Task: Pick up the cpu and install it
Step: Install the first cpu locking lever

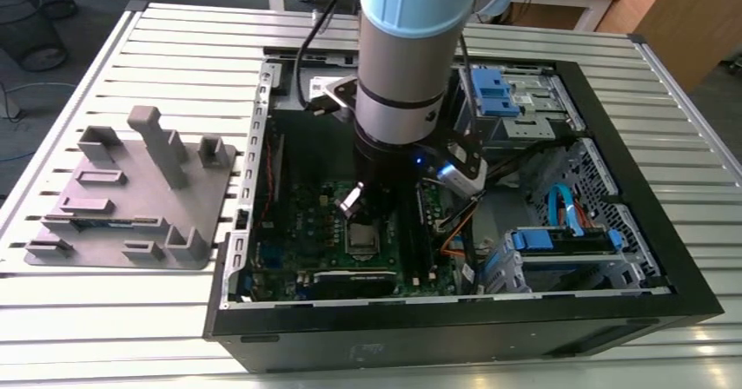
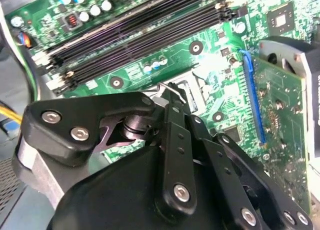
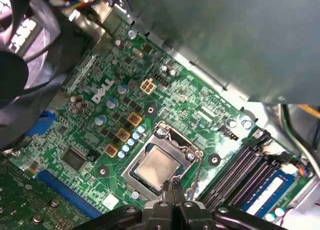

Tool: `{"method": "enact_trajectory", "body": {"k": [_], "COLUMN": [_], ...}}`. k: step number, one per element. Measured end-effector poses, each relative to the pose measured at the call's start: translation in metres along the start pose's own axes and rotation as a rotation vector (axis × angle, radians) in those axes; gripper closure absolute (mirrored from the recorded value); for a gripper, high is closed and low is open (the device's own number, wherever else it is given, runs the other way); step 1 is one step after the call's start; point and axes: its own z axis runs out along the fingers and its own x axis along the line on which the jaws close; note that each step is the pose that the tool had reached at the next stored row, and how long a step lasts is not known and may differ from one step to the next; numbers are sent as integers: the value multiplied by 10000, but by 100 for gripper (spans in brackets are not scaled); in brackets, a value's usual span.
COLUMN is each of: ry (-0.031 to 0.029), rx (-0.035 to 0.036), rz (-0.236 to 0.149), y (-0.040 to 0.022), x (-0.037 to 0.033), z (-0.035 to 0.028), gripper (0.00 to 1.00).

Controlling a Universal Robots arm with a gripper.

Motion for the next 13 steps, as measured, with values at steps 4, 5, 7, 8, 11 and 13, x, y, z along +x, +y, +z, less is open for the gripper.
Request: {"method": "enact_trajectory", "body": {"k": [4, 5, 7, 8, 11, 13], "ry": [-24, -33, -49, -56, -81, -94], "rx": [28, 32, 45, 52, 73, 77], "rz": [7, 9, 14, 15, 23, 30], "y": [39, 49, 62, 65, 73, 76], "x": [-28, -35, -44, -47, -53, -56], "z": [-53, -61, -99, -122, -181, -192], "gripper": [89, 89, 89, 89, 89, 89]}}
